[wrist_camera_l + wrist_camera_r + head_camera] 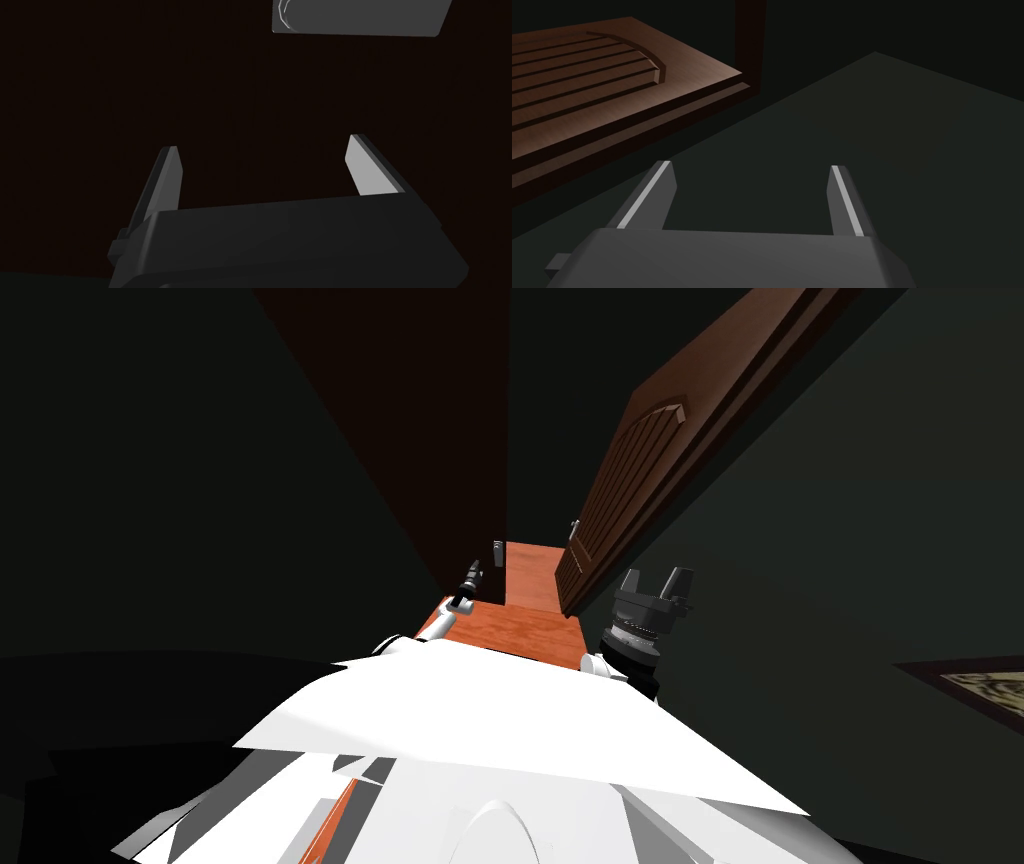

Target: Push the door open

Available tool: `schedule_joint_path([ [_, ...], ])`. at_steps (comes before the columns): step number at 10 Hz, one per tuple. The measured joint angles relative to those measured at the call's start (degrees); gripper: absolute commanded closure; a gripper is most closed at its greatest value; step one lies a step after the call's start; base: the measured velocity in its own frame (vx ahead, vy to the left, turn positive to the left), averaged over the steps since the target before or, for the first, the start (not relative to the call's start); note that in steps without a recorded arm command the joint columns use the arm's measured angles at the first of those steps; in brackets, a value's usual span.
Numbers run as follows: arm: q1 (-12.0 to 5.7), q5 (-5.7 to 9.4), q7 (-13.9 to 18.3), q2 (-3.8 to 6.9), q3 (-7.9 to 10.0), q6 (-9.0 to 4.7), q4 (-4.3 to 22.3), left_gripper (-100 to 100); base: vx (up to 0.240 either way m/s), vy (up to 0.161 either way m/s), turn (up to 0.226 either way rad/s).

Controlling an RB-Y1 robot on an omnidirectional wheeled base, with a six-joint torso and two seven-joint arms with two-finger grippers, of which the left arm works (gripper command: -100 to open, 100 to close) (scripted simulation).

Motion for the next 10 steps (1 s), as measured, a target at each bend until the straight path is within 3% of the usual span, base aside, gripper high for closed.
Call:
schedule_joint_path([
  [5, -3.89, 0.52, 0.18, 1.01, -0.04, 0.21, 6.84, -100, 0.084, -0.028, -0.014],
  [10, -6.84, 0.94, 0.25, 1.77, -0.06, 0.69, 11.9, -100, 0.076, -0.022, -0.011],
])
